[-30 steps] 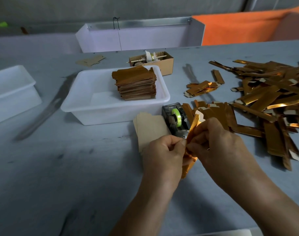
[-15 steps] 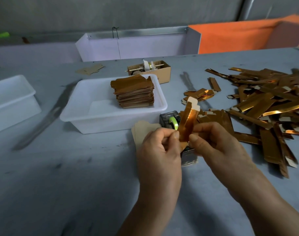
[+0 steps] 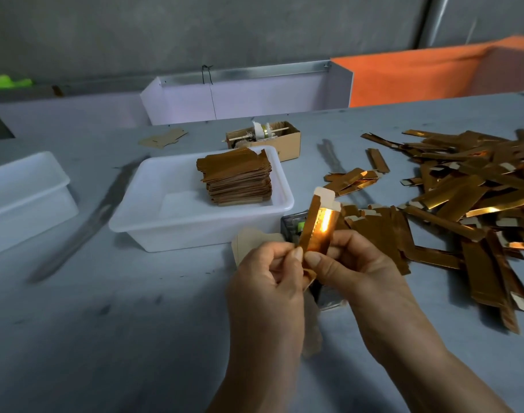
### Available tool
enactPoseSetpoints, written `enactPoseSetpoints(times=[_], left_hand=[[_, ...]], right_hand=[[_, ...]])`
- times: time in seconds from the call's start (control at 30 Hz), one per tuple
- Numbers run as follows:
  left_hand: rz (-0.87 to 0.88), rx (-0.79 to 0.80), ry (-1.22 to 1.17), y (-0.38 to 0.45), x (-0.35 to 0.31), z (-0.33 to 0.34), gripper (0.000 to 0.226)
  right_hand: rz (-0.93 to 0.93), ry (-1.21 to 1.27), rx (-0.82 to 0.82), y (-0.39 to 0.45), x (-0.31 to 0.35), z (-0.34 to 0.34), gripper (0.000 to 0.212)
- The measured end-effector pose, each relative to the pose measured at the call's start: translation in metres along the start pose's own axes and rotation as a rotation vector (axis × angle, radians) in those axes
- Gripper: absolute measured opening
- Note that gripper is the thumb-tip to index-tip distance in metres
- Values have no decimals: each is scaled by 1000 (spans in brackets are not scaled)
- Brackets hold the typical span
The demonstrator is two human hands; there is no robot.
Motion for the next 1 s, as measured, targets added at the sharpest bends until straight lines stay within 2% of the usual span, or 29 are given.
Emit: enactPoseSetpoints(times=[0.13, 0.4, 0.47, 0.53, 0.67, 0.9, 1.0], left_hand=[[-5, -30, 1, 11, -3, -3, 25], [-117, -35, -62, 23, 8, 7, 26], [-96, -44, -9, 23, 4, 8, 27], [-80, -48, 15, 22, 0, 8, 27], [-129, -24, -98, 22, 3, 12, 23], [-339, 144, -313, 23, 24, 25, 5], [-316, 188, -276, 22, 21, 28, 3]], right_hand=[[-15, 99, 32, 10, 5, 5, 10], [39, 24, 19, 22, -3, 3, 11], [61, 44, 16, 20, -1, 2, 20], [93, 64, 16, 20, 0, 2, 26], [148, 82, 22, 21, -3, 2, 11], [45, 44, -22, 17, 3, -4, 11], [19, 24, -64, 14, 3, -6, 11]])
Point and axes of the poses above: each hand's wrist, its own y-axis towards the middle knuckle, its own z-axis out of the palm, x = y × z, the point moved 10 cm from there along y, towards the middle knuckle, and after that the axes turned 2 degrees about z, right-handed, at the moved point
